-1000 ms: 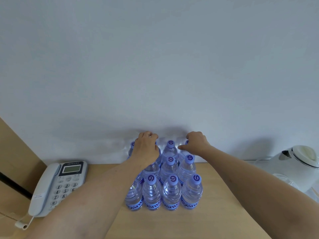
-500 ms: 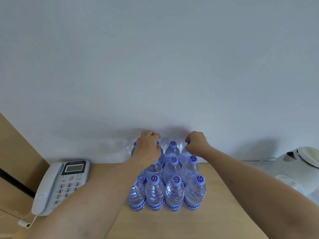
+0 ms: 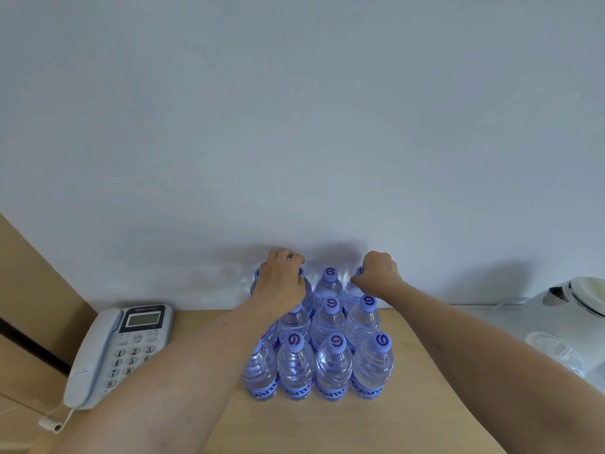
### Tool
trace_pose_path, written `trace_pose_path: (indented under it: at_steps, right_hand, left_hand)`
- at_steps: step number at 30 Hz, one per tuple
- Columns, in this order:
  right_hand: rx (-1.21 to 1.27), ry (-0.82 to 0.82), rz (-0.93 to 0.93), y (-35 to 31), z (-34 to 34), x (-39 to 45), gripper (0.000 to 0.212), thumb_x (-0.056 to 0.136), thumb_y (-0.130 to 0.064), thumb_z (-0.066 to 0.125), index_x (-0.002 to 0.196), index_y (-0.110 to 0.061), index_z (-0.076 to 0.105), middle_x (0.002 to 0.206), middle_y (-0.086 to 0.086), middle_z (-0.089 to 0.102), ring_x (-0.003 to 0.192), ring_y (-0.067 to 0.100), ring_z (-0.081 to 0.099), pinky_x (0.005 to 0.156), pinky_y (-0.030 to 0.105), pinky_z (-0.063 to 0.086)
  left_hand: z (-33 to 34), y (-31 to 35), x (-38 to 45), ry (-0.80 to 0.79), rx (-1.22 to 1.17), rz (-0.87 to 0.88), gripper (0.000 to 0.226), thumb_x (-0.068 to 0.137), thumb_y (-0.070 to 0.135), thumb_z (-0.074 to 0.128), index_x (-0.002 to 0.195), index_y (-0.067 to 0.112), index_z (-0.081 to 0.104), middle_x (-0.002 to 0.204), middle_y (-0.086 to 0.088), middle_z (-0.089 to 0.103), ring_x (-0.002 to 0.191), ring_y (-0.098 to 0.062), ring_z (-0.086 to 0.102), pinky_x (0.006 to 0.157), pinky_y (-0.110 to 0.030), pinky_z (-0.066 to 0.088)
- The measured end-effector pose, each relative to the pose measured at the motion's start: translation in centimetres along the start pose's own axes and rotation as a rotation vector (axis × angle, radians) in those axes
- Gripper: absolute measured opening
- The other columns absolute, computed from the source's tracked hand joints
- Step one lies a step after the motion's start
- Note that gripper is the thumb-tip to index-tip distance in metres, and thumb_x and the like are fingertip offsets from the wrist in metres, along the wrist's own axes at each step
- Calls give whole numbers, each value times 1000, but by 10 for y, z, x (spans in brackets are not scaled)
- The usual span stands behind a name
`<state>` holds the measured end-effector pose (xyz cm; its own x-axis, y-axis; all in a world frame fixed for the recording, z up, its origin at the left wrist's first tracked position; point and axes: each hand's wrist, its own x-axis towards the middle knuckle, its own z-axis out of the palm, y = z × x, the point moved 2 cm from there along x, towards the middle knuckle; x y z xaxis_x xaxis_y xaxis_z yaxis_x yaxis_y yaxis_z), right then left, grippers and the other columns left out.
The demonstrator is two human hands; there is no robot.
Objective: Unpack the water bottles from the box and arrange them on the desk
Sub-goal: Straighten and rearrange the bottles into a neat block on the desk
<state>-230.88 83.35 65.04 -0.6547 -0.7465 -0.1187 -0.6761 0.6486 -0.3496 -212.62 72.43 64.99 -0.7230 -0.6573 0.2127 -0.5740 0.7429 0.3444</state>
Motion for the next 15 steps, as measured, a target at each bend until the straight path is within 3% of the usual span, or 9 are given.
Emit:
trace_pose_path:
  at_steps: [6,10,15]
  right_hand:
    - [13,-32,-64,-2,-2,2,43,68,-1,57,53,-16,19,53,1,18,57,18,15,48,30,12]
    - [45,-49,-67,-5,1,3,9,68,-1,56,63,4,50,64,15,36,65,20,30,55,31,25]
    - [76,-69,-61,-4,1,4,32,68,1,50,94,11,66,84,30,61,65,26,40,55,30,36]
  left_hand:
    - [0,-2,1,-7,-2,-7,38,90,15,51,127,15,56,128,-4,51,124,-25,38,98,-37,39]
    - [0,-3,1,-1,2,-1,37,89,14,50,126,15,57,127,-3,52,123,-25,38,98,-37,39]
    - [-1,-4,2,0,7,3,37,90,15,51,126,14,57,127,-4,52,123,-25,39,98,-37,40]
